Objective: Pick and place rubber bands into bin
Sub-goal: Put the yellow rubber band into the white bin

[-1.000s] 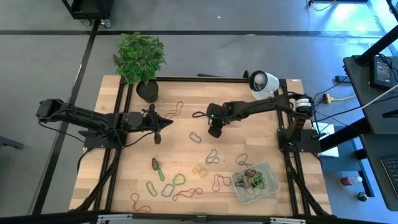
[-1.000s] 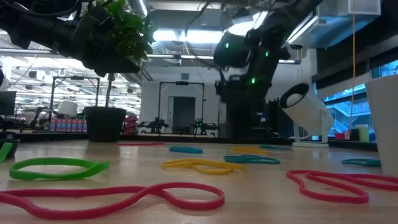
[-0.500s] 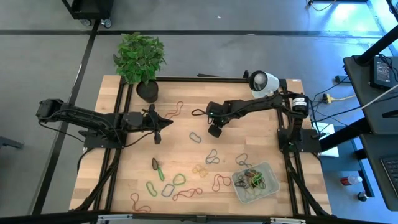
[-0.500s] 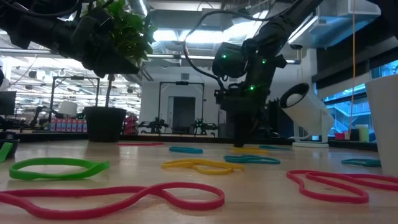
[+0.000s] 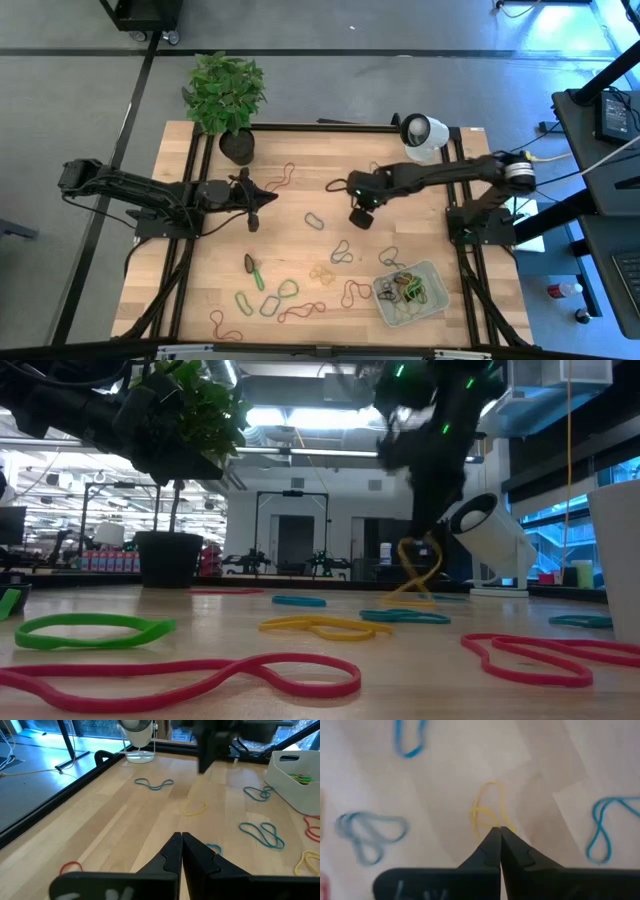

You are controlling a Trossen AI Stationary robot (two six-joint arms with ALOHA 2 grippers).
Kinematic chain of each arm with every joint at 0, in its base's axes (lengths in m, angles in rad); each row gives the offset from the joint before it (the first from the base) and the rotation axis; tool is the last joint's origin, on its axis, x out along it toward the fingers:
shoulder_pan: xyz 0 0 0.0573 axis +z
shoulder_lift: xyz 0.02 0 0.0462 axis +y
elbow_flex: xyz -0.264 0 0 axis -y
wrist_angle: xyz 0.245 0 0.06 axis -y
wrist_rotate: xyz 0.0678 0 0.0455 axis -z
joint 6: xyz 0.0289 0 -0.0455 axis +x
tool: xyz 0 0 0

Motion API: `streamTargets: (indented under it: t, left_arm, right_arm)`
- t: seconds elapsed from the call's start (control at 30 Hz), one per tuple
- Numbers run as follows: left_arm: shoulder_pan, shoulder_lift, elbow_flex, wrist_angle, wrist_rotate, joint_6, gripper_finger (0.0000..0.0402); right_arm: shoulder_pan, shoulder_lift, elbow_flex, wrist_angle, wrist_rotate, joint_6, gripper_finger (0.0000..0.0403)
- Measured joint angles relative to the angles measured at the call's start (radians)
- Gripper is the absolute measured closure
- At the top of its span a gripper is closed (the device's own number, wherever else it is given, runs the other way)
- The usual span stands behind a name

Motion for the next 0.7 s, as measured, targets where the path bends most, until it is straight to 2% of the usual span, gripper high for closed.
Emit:
streamTargets:
  t: [0.27, 0.4, 0.53, 0.7]
  left_arm:
    - [0.000, 0.000, 0.000, 0.004, 0.000, 0.000, 0.0394]
    - [0.000, 0.000, 0.000, 0.003, -0.001, 0.000, 0.0394]
    - [0.000, 0.000, 0.000, 0.004, -0.001, 0.000, 0.0394]
    - [0.000, 0.000, 0.000, 0.004, -0.006, -0.003, 0.0394]
  right_arm:
    - [0.213, -0.212, 0.000, -0.131, 0.068, 0.239, 0.0402]
    - [0.352, -0.310, 0.000, -0.186, 0.141, 0.405, 0.0402]
    - [0.498, -0.381, 0.001, -0.216, 0.174, 0.579, 0.0403]
    - [0.676, -0.404, 0.001, -0.250, 0.205, 0.790, 0.0403]
